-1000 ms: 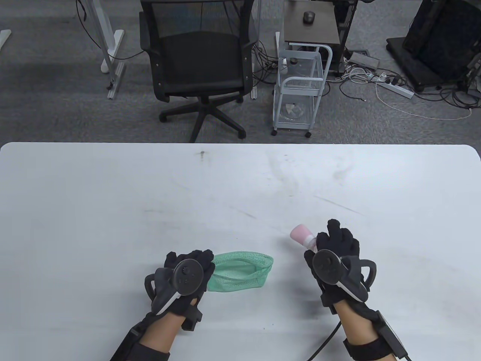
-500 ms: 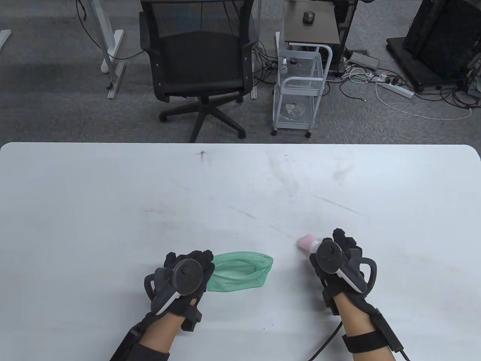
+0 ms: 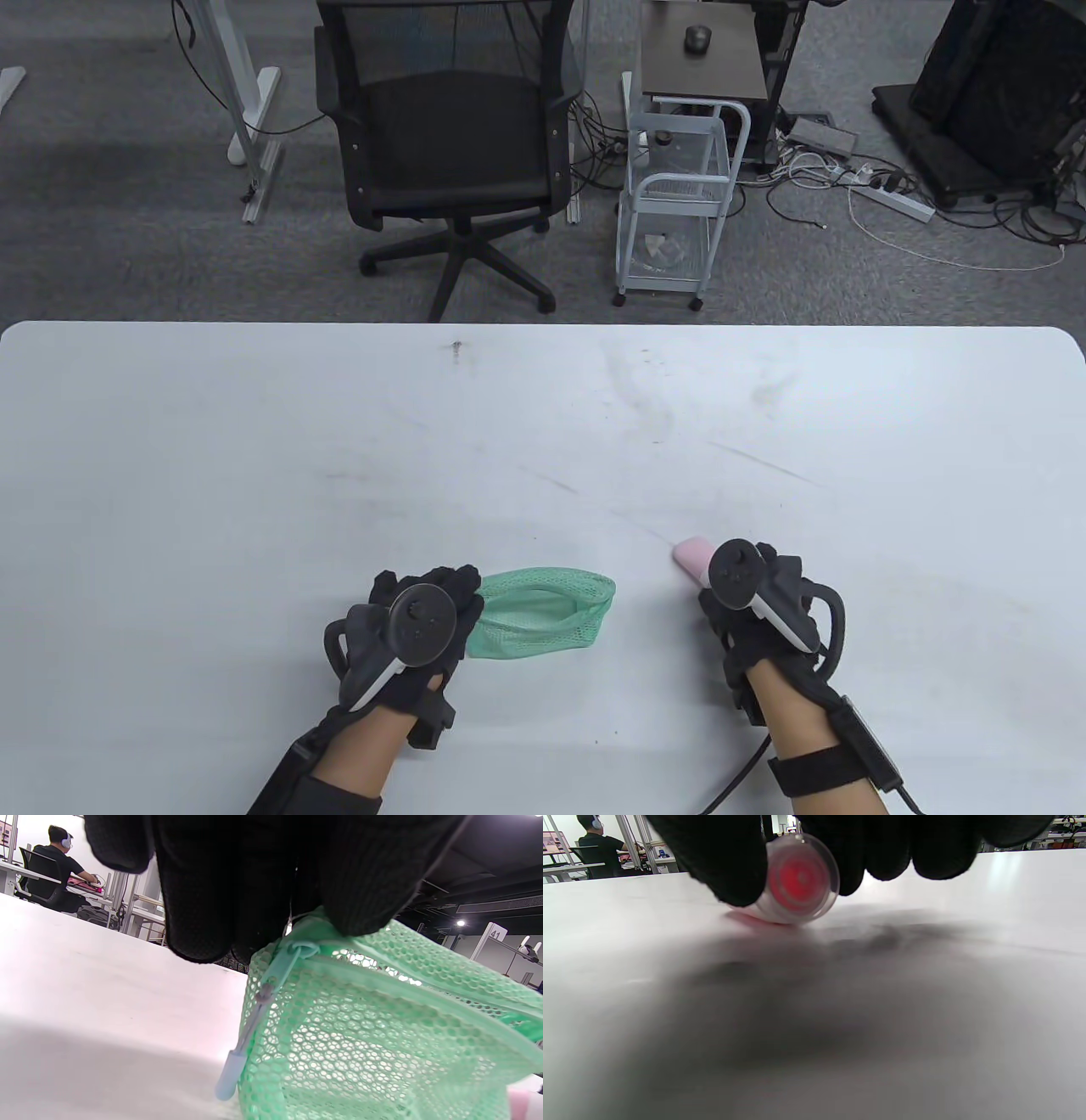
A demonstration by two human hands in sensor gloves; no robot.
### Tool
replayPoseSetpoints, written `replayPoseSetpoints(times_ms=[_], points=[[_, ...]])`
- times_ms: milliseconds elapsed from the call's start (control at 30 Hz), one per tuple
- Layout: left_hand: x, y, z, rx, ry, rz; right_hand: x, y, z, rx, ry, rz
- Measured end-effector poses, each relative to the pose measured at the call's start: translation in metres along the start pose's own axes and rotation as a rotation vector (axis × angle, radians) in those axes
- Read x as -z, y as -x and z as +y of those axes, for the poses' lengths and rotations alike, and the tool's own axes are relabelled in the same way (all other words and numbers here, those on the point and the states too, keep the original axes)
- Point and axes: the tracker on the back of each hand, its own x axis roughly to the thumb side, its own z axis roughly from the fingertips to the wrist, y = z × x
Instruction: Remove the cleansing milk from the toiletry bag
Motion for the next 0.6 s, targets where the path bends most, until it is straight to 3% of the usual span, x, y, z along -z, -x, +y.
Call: replayPoseSetpoints(times_ms=[300,600], points=[[0.000,0.001,0.000,0.000,-0.001,0.002,0.000,0.000,-0.001,0.014,-0.019,0.013],[0.000,0.001,0.000,-0.002,0.000,0.004,-0.005,0.000,-0.012,0.067,0.054,-0.019]])
